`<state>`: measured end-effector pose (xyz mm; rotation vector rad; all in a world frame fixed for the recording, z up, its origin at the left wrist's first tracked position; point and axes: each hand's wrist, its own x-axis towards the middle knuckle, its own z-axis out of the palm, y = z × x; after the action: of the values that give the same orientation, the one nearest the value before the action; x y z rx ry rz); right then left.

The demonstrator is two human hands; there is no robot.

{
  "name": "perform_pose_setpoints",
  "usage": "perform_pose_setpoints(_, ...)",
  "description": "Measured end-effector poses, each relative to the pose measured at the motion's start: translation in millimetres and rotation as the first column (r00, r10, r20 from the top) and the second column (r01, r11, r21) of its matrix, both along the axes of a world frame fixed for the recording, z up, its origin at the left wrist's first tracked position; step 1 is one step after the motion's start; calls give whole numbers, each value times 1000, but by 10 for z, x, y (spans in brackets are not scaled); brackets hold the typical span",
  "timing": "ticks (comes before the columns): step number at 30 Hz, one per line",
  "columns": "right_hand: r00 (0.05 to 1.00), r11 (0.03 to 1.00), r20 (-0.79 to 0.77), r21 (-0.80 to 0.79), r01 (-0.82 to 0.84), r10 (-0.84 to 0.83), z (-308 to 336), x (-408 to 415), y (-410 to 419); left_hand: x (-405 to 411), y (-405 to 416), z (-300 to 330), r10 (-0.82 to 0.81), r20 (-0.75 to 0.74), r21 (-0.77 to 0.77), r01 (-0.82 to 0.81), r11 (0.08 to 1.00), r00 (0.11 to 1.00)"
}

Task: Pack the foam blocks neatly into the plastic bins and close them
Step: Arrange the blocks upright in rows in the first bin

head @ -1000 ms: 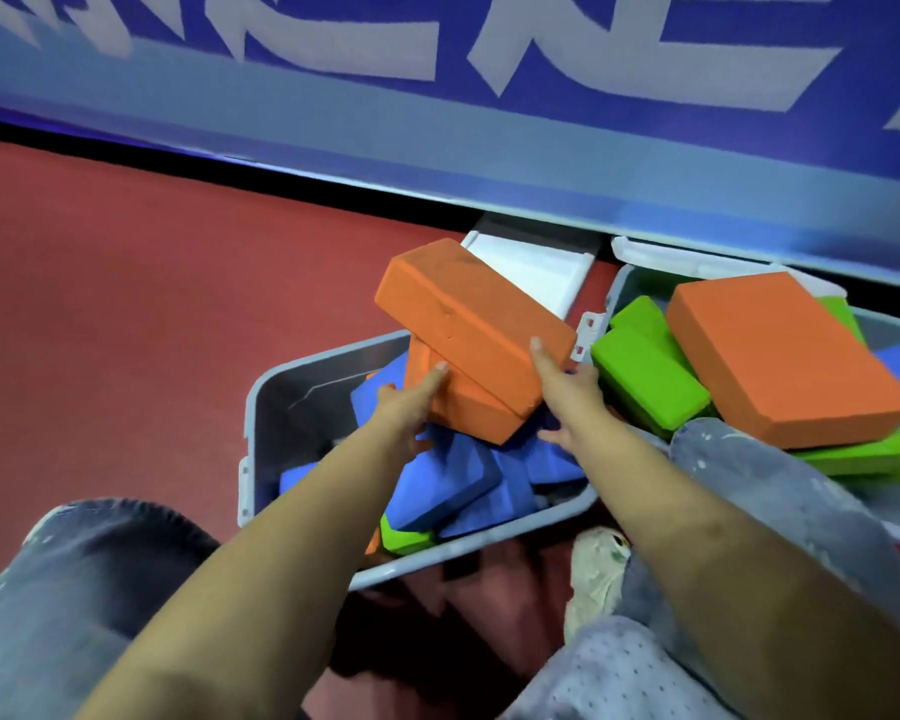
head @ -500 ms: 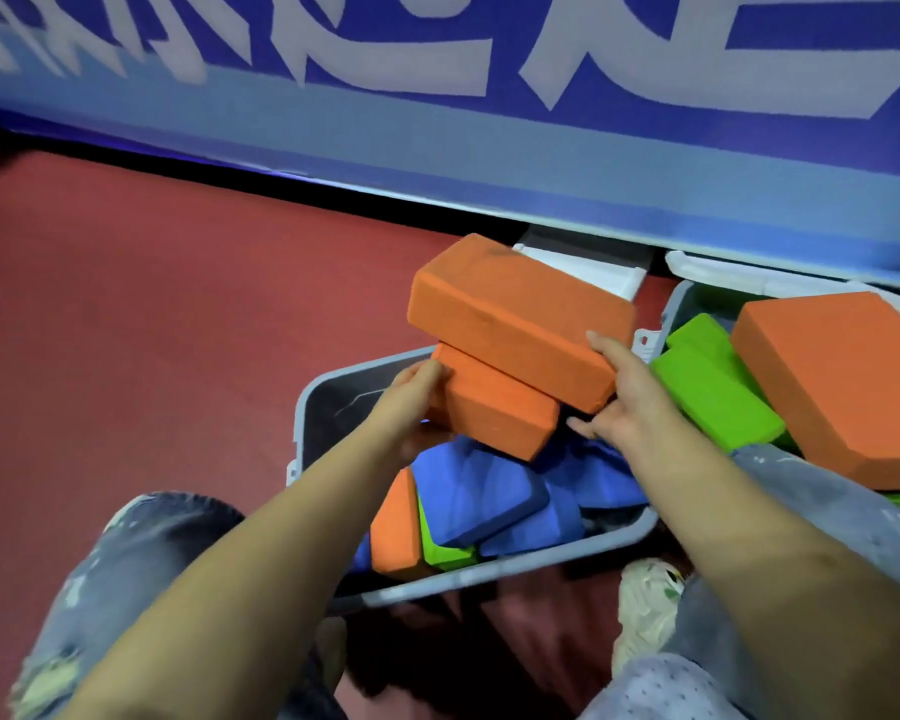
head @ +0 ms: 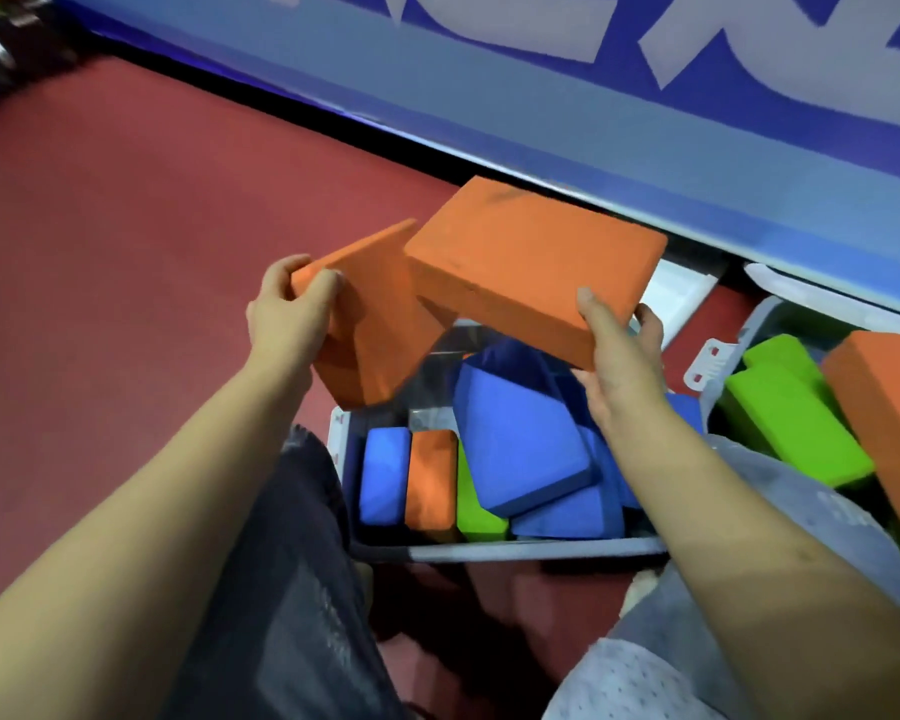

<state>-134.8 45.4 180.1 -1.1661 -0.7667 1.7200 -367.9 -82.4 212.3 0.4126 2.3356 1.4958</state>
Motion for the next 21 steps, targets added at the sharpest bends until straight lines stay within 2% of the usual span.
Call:
perform_pose_setpoints(1,989,998,147,56,-15,6,-35,-53,-17,-70,-4,-41,7,-34,-44,-9,999,999)
perform_pose_setpoints(3,898,977,439,175,-124,35,-120,-128,-67,-161,35,-178,-7,-81,-159,-6,987,997)
perform_pose_setpoints(6,721,890,692,305,-340,38,-219,-181,-148,-265,132,-390,-38,-90,-299,10,954,995)
perform_pose_setpoints(9,634,788,773,376,-488,25,-240,-223,-166,-425,216,-536,-103,-94,-386,59,921,990)
perform_pose_setpoints(12,560,720,829,382,-579,11,-208,-267,-170,-522,308,-613,-144,-114,-446,79,892,983)
perform_pose_setpoints(18,507,628,854,461,-627,-121,-109,-219,-125,-652,399,-636,-291,-156,-490,182,852,944)
perform_pose_setpoints(21,506,643,855,450,-620,-111,-91,-170,-50,-689,383,-710,-313,-118,-489,219,844,942)
